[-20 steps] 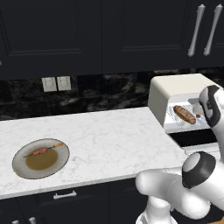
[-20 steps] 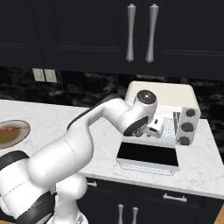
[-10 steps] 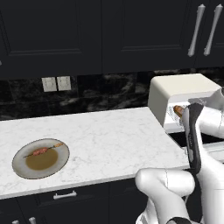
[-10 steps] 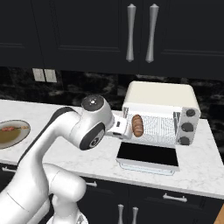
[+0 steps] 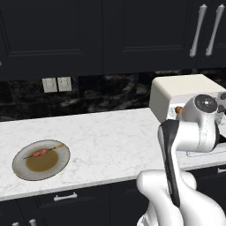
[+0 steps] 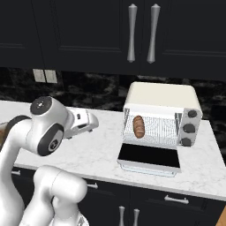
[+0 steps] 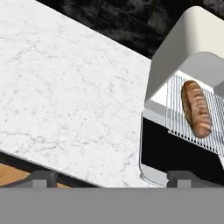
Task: Pick up the kebab skewer and baguette bread, and place them inside the toaster oven. Close the toaster oven door and start by setting the timer.
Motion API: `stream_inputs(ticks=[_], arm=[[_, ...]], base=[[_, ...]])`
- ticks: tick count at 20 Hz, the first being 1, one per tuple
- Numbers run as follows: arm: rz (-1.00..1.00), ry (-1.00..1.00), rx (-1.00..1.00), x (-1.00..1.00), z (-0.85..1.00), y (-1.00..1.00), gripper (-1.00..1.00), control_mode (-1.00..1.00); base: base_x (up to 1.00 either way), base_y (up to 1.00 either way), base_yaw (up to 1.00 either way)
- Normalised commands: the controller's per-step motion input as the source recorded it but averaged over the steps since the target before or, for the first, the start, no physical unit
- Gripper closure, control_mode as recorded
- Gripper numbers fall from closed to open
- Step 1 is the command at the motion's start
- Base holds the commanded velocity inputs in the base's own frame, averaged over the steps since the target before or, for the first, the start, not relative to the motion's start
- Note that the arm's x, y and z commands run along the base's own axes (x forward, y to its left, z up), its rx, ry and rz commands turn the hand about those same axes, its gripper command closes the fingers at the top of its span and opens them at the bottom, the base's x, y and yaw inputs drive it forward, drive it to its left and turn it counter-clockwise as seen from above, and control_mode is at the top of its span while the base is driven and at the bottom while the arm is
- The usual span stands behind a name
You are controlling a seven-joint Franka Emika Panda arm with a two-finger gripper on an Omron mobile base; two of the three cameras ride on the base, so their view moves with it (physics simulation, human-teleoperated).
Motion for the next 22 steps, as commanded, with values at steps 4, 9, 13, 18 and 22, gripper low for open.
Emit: stream_inputs(ticks=[4, 9, 13, 18, 22], arm=[[0.43, 0.00, -0.24, 0.00, 0.14, 1.00, -1.00, -1.00], [0.38, 0.00, -0.18, 0.00, 0.00, 1.00, -1.00, -1.00], [0.34, 0.00, -0.12, 0.07, -0.12, 1.00, -1.00, -1.00], [0.15, 0.09, -0.19, 0.33, -0.08, 1.00, -1.00, -1.00], [0.00, 0.27, -0.24, 0.69, -0.05, 1.00, -1.00, -1.00]], base=[[0.00, 0.00, 0.00], [0.00, 0.00, 0.00], [0.00, 0.00, 0.00], [0.00, 0.00, 0.00], [0.00, 0.00, 0.00]])
